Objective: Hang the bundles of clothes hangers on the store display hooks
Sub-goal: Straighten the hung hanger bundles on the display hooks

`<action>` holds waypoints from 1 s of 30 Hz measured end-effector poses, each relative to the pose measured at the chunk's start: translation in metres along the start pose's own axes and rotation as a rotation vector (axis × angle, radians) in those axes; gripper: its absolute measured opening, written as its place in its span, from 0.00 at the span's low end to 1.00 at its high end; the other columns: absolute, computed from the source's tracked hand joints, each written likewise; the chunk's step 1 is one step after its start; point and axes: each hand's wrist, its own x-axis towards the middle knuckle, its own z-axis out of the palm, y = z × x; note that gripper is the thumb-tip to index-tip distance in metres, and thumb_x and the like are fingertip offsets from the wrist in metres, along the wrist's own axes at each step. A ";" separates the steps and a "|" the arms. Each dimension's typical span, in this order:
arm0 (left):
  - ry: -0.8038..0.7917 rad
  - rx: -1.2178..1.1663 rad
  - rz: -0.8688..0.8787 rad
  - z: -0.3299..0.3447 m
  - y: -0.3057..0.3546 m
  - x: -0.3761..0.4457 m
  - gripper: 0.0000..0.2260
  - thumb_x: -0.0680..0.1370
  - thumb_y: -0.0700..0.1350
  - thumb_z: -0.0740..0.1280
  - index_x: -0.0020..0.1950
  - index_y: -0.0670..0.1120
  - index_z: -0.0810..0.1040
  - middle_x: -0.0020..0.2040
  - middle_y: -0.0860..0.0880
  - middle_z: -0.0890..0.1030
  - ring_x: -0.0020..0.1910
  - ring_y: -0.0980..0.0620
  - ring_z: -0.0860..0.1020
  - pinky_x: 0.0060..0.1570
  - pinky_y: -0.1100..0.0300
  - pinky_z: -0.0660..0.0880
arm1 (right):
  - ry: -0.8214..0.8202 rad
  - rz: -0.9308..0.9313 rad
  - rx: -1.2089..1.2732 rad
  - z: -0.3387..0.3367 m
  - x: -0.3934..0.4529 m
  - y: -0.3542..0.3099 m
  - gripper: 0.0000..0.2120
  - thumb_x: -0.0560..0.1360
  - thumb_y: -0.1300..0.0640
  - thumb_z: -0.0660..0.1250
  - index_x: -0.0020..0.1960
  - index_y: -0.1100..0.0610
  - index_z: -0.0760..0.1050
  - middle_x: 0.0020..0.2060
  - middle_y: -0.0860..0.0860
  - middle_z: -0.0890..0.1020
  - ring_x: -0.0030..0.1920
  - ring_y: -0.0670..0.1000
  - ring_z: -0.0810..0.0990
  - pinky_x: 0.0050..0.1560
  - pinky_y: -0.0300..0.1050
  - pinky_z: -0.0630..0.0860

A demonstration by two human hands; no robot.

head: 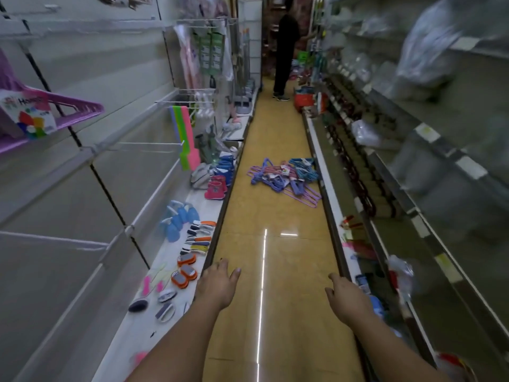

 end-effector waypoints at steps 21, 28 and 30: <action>0.046 -0.054 -0.027 0.083 -0.010 -0.283 0.27 0.82 0.60 0.50 0.77 0.49 0.57 0.76 0.47 0.61 0.74 0.47 0.62 0.70 0.51 0.62 | -0.088 -0.062 0.070 0.038 -0.249 0.110 0.25 0.80 0.48 0.56 0.75 0.52 0.57 0.71 0.49 0.68 0.66 0.51 0.72 0.63 0.49 0.71; 0.020 -0.044 -0.067 0.106 -0.036 -0.388 0.27 0.82 0.59 0.50 0.78 0.48 0.56 0.76 0.46 0.61 0.74 0.45 0.61 0.71 0.49 0.60 | -0.146 -0.059 0.075 0.063 -0.356 0.139 0.26 0.81 0.48 0.55 0.77 0.52 0.55 0.71 0.51 0.68 0.66 0.51 0.72 0.63 0.45 0.70; 0.015 -0.025 -0.061 0.108 -0.043 -0.412 0.27 0.82 0.59 0.50 0.78 0.49 0.56 0.76 0.46 0.61 0.74 0.46 0.61 0.71 0.49 0.61 | -0.147 -0.050 0.060 0.068 -0.393 0.143 0.26 0.81 0.49 0.55 0.77 0.53 0.55 0.72 0.50 0.67 0.69 0.51 0.70 0.64 0.44 0.69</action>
